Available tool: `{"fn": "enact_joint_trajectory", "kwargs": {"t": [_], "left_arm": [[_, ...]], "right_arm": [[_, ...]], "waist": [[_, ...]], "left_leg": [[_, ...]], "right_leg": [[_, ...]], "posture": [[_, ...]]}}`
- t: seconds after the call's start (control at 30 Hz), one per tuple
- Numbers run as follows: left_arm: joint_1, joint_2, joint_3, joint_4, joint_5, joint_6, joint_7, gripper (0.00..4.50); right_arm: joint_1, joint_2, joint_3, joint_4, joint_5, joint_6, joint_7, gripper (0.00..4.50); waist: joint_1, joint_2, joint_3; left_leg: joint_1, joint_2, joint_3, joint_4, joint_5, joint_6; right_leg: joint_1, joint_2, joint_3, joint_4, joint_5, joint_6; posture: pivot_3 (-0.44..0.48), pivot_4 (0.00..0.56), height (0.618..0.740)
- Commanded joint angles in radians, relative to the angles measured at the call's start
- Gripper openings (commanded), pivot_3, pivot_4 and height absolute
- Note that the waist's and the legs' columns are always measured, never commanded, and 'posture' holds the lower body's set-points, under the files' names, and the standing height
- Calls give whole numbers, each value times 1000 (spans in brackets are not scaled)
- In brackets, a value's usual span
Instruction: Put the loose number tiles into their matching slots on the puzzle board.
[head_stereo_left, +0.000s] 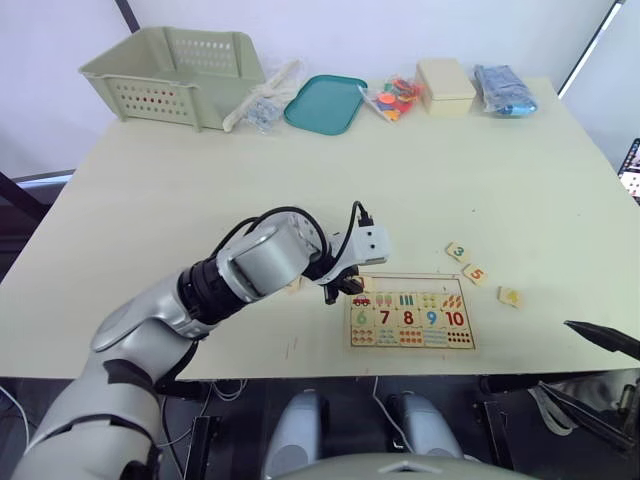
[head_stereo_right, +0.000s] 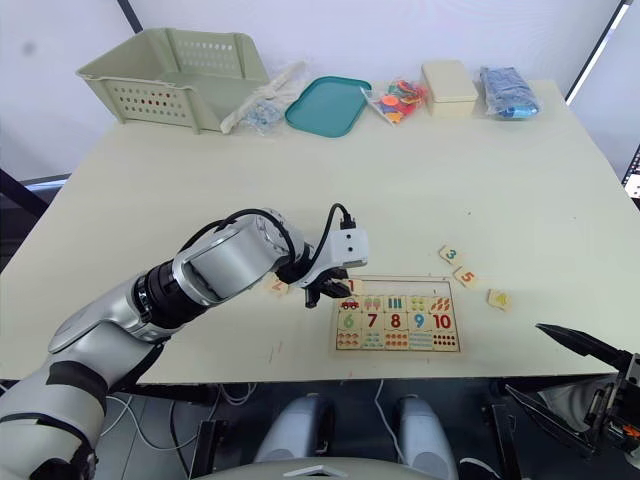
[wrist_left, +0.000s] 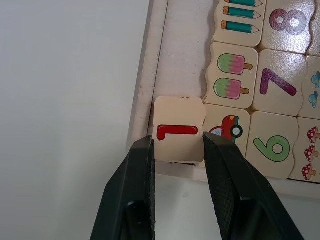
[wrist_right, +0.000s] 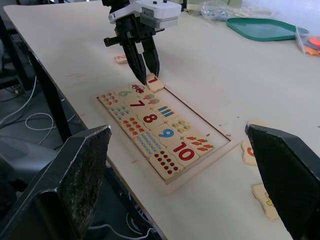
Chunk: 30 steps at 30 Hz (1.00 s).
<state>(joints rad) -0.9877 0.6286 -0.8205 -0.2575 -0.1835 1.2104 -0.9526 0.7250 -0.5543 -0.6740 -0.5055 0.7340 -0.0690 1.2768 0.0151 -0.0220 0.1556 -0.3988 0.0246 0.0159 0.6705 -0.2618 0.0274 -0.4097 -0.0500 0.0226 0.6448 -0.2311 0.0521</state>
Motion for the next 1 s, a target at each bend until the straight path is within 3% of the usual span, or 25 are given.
{"fn": "enact_joint_trajectory", "kwargs": {"t": [0.03,1.0], "left_arm": [[-1,6,-14,-17,16,-23,-4,925],[-10,12,-21,21,70,-92,-65,925]], "right_arm": [[10,-7,-18,-40,21,-3,-9,4500],[0,-13,-2,-64,21,13,-37,4500]], "waist": [[0,0,0],[0,0,0]], "left_leg": [[0,0,0,0,0,0],[0,0,0,0,0,0]], "right_leg": [[0,0,0,0,0,0],[0,0,0,0,0,0]], "posture": [[0,150,740],[0,150,740]]}}
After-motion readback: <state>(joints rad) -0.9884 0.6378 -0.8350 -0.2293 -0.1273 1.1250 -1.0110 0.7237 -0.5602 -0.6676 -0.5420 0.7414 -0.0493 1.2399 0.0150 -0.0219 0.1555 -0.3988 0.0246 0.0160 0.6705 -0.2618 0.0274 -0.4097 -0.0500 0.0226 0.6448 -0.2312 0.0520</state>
